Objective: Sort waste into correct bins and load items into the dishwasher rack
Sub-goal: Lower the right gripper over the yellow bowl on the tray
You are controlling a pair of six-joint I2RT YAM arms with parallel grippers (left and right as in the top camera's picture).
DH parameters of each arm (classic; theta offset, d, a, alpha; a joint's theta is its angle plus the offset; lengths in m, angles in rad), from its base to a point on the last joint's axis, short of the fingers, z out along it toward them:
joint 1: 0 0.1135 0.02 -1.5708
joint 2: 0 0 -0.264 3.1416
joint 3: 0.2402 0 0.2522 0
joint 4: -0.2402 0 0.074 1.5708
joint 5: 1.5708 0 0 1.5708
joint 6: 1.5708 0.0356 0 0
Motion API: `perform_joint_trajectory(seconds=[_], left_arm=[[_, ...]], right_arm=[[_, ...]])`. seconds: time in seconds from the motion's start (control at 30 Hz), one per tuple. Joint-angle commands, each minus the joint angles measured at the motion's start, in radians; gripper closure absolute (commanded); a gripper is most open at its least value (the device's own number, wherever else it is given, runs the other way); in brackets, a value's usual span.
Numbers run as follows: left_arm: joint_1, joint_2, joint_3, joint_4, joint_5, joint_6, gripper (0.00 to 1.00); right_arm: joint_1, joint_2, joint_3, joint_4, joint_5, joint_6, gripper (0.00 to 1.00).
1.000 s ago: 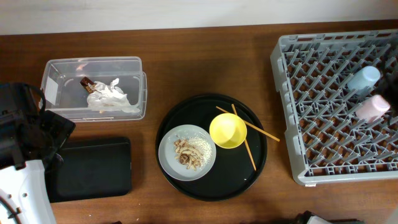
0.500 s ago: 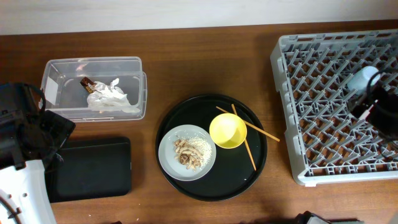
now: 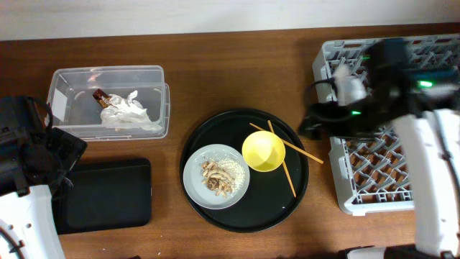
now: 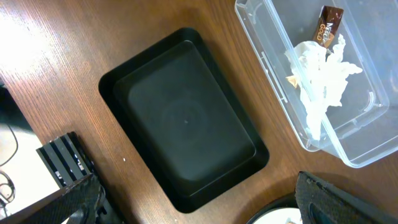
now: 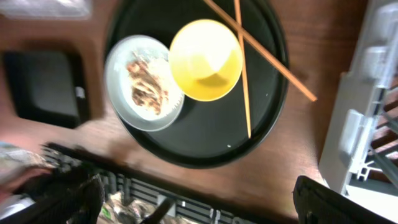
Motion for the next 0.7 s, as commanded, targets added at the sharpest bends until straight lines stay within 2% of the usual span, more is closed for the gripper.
perform_joint_trajectory(seconds=[0.0,0.1,0.2,0.27,0.37,0.67], left_arm=[[0.005,-0.011,-0.002,-0.001,-0.004,-0.010,0.01],[0.005,-0.011,-0.002,-0.001,-0.004,-0.010,0.01],[0.005,-0.011,-0.002,-0.001,-0.004,-0.009,0.01],[0.005,-0.011,-0.002,-0.001,-0.004,-0.010,0.01],[0.005,-0.011,-0.002,-0.001,-0.004,-0.010,0.01],[0.005,-0.011,-0.002,-0.001,-0.004,-0.009,0.01]], right_arm=[[0.180,0.066,-0.055,0.046,0.171,0.172,0.06],[0.329,0.139,-0.101,0.132,0.251,0.306,0.17],[0.453,0.225,-0.124,0.246,0.321,0.421,0.18],[0.502,0.272,-0.125,0.309,0.359,0.487,0.27],[0.555,0.338,-0.125,0.387,0.447,0.587,0.28],[0.564,0.494,-0.126,0.505,0.466,0.589,0.27]])
